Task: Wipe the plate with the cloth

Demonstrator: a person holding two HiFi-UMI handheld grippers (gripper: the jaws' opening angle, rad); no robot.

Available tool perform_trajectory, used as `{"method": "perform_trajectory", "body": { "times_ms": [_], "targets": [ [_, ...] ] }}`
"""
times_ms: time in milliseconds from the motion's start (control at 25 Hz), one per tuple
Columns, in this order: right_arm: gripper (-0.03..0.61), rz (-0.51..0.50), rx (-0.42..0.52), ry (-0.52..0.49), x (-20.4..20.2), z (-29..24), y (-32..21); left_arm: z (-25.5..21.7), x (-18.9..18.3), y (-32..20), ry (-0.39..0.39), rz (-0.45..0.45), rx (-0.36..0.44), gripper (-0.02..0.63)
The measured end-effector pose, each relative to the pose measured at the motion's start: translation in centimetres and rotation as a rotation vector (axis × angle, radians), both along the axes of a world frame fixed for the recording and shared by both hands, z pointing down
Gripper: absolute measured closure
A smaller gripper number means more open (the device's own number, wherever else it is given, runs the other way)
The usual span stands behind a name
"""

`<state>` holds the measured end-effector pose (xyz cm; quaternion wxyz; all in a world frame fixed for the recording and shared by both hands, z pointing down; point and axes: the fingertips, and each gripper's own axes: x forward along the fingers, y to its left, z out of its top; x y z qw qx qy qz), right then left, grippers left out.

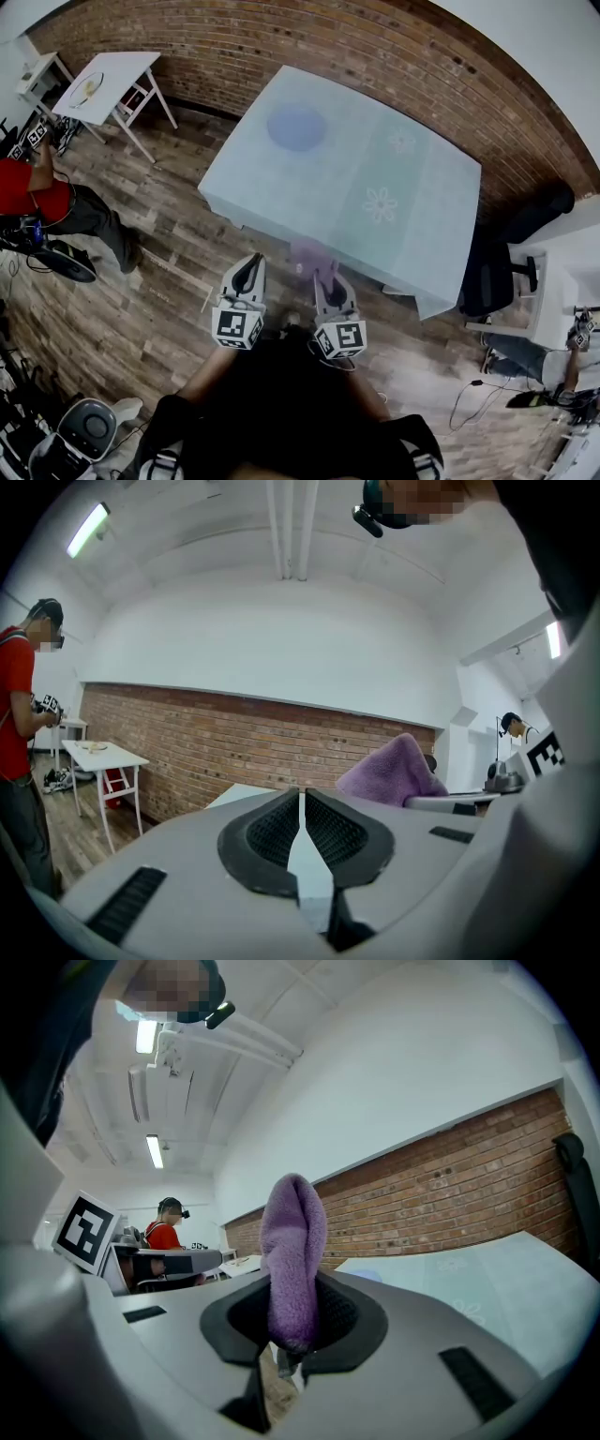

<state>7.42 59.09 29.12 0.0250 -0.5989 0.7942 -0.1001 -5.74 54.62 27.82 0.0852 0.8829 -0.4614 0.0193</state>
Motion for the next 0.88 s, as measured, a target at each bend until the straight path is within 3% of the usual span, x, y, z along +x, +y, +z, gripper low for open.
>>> {"method": "perform_trajectory", "body": {
  "times_ms": [280,560,880],
  "targets": [
    [0.505,-0.055,0.018,0.009,3.0,0.5,-1.6,1.0,2.6,-0.7,-0.009,-0.059,-0.021,0.568],
    [0.505,-0.056,-0.001,-0.012,3.6,0.5,-3.1,1.4,2.5,-1.9,-0.008,-0.086,-0.048,0.568],
    [0.505,-0.014,-0.005,0.010,3.4,1.0,-7.1,2.3,2.1,-7.0,0.005,-0.046,-0.051,0.568]
  ]
}}
